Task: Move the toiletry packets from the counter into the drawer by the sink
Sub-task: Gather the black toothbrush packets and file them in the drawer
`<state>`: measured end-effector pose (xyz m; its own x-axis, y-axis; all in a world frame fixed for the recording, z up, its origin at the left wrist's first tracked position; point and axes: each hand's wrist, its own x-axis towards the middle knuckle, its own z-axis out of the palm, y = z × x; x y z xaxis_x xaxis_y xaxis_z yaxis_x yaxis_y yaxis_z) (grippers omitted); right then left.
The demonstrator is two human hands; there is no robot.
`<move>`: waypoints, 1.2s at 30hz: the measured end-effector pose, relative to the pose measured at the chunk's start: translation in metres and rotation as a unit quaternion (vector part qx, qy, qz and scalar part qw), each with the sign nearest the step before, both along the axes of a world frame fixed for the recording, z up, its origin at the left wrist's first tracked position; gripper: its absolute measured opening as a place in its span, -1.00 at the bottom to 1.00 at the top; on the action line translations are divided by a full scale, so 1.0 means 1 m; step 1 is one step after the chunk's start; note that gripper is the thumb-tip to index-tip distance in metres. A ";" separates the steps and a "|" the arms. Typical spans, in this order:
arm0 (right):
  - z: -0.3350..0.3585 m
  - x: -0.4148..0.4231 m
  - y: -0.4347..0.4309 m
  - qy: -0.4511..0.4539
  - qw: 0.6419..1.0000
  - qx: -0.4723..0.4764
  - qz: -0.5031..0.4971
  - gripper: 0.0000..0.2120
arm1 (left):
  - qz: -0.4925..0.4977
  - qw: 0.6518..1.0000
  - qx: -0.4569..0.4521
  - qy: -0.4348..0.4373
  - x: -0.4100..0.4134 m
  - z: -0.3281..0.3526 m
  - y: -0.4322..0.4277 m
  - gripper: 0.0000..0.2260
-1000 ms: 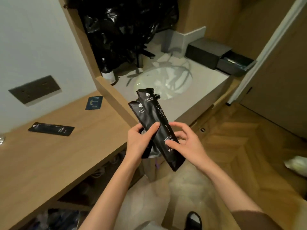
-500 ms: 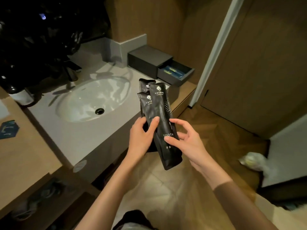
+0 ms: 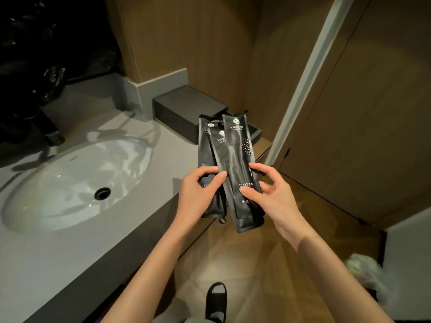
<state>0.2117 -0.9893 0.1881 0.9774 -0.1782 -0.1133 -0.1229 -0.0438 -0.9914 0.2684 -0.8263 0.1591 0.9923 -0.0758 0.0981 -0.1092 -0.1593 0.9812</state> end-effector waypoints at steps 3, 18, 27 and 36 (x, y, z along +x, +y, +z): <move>0.005 0.051 -0.023 -0.002 0.999 -0.032 0.016 -0.50 | 0.021 1.000 -0.004 -0.007 0.047 0.002 -0.022 -0.89; -0.002 0.306 -0.083 0.008 0.984 -0.082 0.161 -0.54 | 0.181 0.982 0.025 0.041 0.214 -0.003 -0.049 -0.89; -0.030 0.463 -0.092 -0.054 0.917 -0.234 0.318 -0.58 | 0.326 0.943 0.019 0.071 0.268 -0.020 -0.060 -0.82; -0.041 0.542 -0.074 -0.073 0.851 -0.292 0.430 -0.62 | 0.428 0.899 -0.024 0.087 0.279 -0.021 -0.082 -0.64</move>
<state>0.7540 -1.0636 0.1470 0.7714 0.6254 -0.1174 0.3253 -0.5461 -0.7720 0.5477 -0.9083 0.1380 0.6862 0.7229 -0.0810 0.1890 -0.0697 0.9795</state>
